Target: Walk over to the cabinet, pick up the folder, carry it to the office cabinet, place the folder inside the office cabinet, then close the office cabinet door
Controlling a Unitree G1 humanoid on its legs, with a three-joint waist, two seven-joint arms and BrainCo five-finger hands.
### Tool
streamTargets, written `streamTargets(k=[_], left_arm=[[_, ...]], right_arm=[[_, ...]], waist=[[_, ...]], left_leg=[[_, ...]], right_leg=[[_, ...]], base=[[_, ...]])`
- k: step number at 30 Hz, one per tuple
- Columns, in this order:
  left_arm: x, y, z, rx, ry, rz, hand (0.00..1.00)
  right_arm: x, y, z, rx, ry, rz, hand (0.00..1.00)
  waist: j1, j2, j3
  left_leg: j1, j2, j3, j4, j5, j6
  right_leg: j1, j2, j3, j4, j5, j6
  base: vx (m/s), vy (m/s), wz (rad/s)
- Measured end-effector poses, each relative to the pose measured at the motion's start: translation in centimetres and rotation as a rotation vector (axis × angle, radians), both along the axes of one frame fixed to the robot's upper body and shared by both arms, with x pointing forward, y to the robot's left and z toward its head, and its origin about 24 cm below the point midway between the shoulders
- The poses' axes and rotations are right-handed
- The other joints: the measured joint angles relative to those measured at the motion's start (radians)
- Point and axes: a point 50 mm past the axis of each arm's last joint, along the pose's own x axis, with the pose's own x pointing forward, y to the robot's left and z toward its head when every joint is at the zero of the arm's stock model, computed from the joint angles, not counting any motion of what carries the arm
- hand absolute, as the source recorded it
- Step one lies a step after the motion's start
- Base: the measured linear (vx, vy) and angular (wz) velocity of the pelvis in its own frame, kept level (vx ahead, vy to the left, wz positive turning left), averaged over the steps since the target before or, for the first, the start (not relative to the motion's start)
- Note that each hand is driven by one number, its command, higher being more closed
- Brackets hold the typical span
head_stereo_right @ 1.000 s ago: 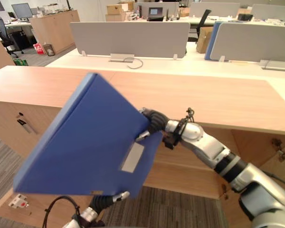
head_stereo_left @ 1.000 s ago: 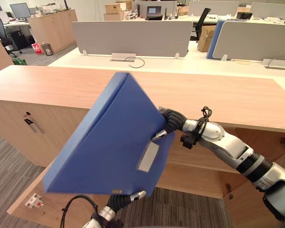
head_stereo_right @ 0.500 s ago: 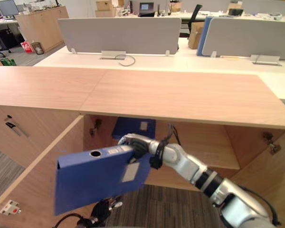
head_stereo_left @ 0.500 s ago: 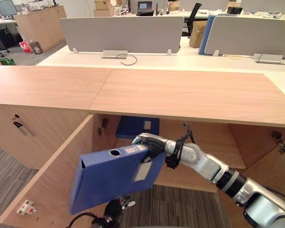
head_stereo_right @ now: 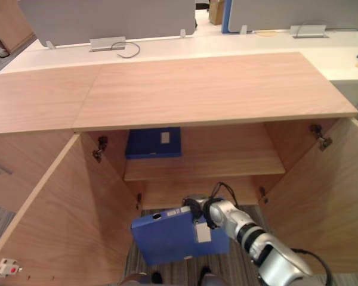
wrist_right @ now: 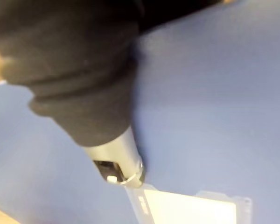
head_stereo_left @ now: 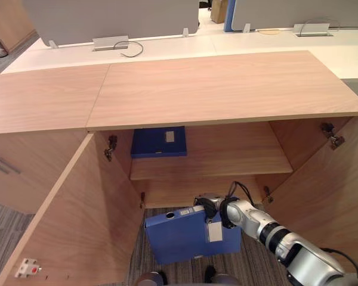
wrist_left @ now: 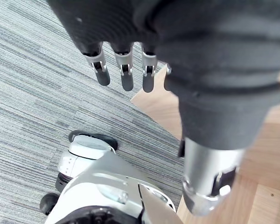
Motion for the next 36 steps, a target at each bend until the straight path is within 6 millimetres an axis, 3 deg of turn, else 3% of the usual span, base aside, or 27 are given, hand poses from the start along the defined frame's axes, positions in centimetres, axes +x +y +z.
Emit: streamTargets(k=[2,6,10,14,18,20,21,22,24,25,27,30,33,34,36], left_arm=[[-0.2,0.3,0.0,0.015,0.009,0.008,0.0],[-0.3,-0.4,-0.1,-0.002,0.008,0.051,0.0],[1.5,-0.9,0.0,-0.015,-0.051,0.095,0.0],[4.8,-1.1,0.6,-0.017,-0.156,0.092,0.0],[5.0,-1.2,0.6,-0.01,-0.153,0.082,0.0],[5.0,-1.5,0.5,-0.013,-0.149,0.071,0.0],[5.0,-1.6,0.5,-0.014,-0.148,0.07,0.0],[5.0,-2.0,0.4,-0.022,-0.145,0.073,0.0],[4.7,-2.5,0.3,-0.029,-0.134,0.072,0.0],[4.3,-2.9,0.2,-0.036,-0.123,0.078,0.0],[4.0,-2.4,0.2,-0.022,-0.126,0.101,0.0],[3.0,-2.5,0.3,-0.018,-0.122,0.145,0.0],[2.8,-2.5,0.3,-0.008,-0.124,0.154,0.0],[2.8,-2.5,0.4,-0.006,-0.125,0.15,0.0],[2.8,-2.4,0.5,0.0,-0.133,0.146,0.0]], right_arm=[[0.3,-0.4,-0.4,0.042,0.024,-0.104,1.0],[0.6,-2.4,-1.2,0.13,0.082,-0.33,1.0],[0.1,-4.5,-2.1,0.253,0.13,-0.585,1.0],[-1.7,-7.0,-3.5,0.562,0.202,-0.979,1.0],[-3.1,-8.4,-4.7,0.967,0.272,-1.401,1.0],[-3.1,-9.4,-4.5,1.298,0.264,-1.634,1.0],[-3.1,-9.5,-4.4,1.339,0.255,-1.656,1.0],[-3.0,-10.1,-4.1,1.496,0.223,-1.734,1.0],[-3.0,-10.6,-3.9,1.733,0.196,-1.845,1.0],[-2.7,-10.1,-3.7,1.87,0.186,-1.876,1.0],[-2.4,-8.8,-3.5,2.061,0.203,-1.904,1.0],[-1.8,-6.9,-2.6,2.353,0.21,-1.895,1.0],[-1.3,-6.7,-1.2,2.534,0.144,-1.841,1.0],[-1.1,-6.7,-0.8,-2.551,-0.122,1.824,1.0],[-0.6,-7.4,0.4,-2.568,-0.045,1.786,1.0]], waist=[[0.005,-0.019,0.01],[0.011,-0.015,0.01],[0.0,-0.012,0.005],[-0.018,-0.016,-0.002],[-0.015,-0.011,-0.002],[-0.009,-0.007,-0.002],[-0.008,-0.005,-0.002],[-0.005,0.012,0.002],[0.003,0.032,0.0],[0.01,0.042,0.0],[0.011,0.02,0.0],[0.012,0.017,-0.002],[0.016,0.017,-0.005],[0.017,0.017,-0.005],[0.029,0.017,-0.005]], left_leg=[[0.0,-0.002,-0.038,0.022,-0.009,-0.02],[-0.007,0.048,-0.095,-0.022,0.017,-0.072],[-0.019,0.107,-0.14,-0.039,0.027,-0.108],[-0.042,0.141,-0.21,0.02,0.031,-0.117],[-0.079,0.151,-0.164,0.19,0.028,-0.099],[-0.132,0.106,-0.158,0.27,-0.032,-0.075],[-0.138,0.097,-0.158,0.27,-0.038,-0.067],[-0.153,0.06,-0.15,0.262,-0.051,-0.051],[-0.164,0.005,-0.135,0.193,-0.028,-0.044],[-0.152,-0.005,-0.121,0.167,0.005,-0.024],[-0.135,-0.026,-0.097,0.134,0.013,-0.014],[-0.096,-0.05,-0.064,0.083,0.03,0.007],[-0.09,-0.053,-0.054,0.076,0.031,0.01],[-0.091,-0.053,-0.053,0.074,0.032,0.01],[-0.098,-0.051,-0.04,0.072,0.034,0.014]], right_leg=[[0.003,-0.055,-0.037,-0.029,0.025,0.014],[0.006,0.005,-0.089,-0.049,0.007,-0.011],[0.021,0.061,-0.148,-0.053,-0.025,-0.042],[0.089,0.089,-0.241,-0.063,-0.066,-0.071],[0.166,0.091,-0.267,-0.082,-0.079,-0.076],[0.194,0.066,-0.265,-0.1,-0.082,-0.081],[0.195,0.063,-0.265,-0.1,-0.082,-0.081],[0.207,0.051,-0.265,-0.1,-0.082,-0.081],[0.212,0.038,-0.253,-0.083,-0.09,-0.066],[0.208,0.031,-0.232,-0.058,-0.112,-0.037],[0.198,0.008,-0.214,-0.058,-0.115,-0.026],[0.201,-0.018,-0.19,-0.063,-0.105,-0.008],[0.202,-0.022,-0.184,-0.069,-0.101,-0.001],[0.199,-0.022,-0.183,-0.069,-0.101,-0.001],[0.176,-0.024,-0.17,-0.058,-0.101,-0.001]], base=[[-0.17,0.006,0.46],[0.03,-0.171,0.22],[0.17,-0.235,0.26],[0.22,-0.196,0.57],[0.17,-0.09,0.24],[0.09,0.037,0.04],[0.08,0.124,-0.02],[0.06,0.176,-0.01],[0.06,0.209,-0.12],[0.06,0.165,-0.22],[0.05,0.148,-0.24],[0.02,0.101,-0.2],[0.0,0.036,-0.09],[-0.03,0.01,-0.08],[-0.03,0.005,-0.15]])
